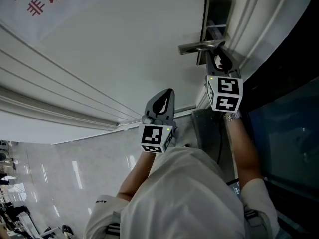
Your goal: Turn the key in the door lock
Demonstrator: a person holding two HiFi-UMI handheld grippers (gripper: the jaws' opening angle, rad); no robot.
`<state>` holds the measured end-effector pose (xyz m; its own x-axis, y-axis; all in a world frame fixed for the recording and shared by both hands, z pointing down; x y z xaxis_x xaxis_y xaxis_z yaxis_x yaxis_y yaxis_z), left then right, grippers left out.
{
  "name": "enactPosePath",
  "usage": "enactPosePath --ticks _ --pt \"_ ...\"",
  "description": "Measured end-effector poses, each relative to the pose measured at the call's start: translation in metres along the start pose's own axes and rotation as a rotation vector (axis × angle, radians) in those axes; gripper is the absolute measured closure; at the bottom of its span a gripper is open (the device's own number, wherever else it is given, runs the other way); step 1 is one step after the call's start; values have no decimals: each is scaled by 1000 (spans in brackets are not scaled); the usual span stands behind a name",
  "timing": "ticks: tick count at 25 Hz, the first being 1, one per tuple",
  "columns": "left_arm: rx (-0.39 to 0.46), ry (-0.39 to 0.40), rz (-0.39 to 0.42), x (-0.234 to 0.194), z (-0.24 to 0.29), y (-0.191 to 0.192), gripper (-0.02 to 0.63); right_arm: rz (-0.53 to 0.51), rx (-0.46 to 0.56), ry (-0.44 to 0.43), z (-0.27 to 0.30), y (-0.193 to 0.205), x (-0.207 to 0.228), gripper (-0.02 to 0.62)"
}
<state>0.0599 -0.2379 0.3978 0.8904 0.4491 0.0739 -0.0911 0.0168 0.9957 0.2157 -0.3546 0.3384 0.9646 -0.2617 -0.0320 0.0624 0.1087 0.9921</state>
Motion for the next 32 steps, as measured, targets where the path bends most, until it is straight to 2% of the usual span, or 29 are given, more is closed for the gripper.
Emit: enactPosePath --ticks 9,10,12,13,14,17,23,26,32 --pt "3 -6 -5 -2 -2 1 598 105 -5 -15 0 0 2 485" --pt "6 -6 -5 -2 -2 0 598 145 -6 -28 1 1 2 483" --pt "7 -8 -5 -2 -3 0 597 313 -4 -71 1 2 5 488" --pt "5 -8 -3 -2 -3 1 597 392 0 -82 1 2 7 584" --pt "5 -8 -1 -1 -4 1 597 415 6 -76 0 3 8 584" --pt "4 -13 2 -4 -7 2 597 372 19 -55 -1 3 7 584" --pt "14 -21 0 -6 -9 -1 597 490 12 -72 0 4 9 584" --pt "17 -18 1 -5 -10 -1 598 635 11 -91 0 5 12 584" --pt "20 -23 3 -6 -13 -2 597 1003 19 -150 0 9 15 584"
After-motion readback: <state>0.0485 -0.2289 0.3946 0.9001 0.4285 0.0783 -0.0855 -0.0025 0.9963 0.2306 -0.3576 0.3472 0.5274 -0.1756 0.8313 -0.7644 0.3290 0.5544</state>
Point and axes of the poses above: the fingertips, and each gripper's own axes: z forward along the fingers, x to its right, y out of its underside, the point moved 3 cm from there along -z, backward along the fingers, and after that the axes turned 7 degrees about z, right-handed, at the moved point
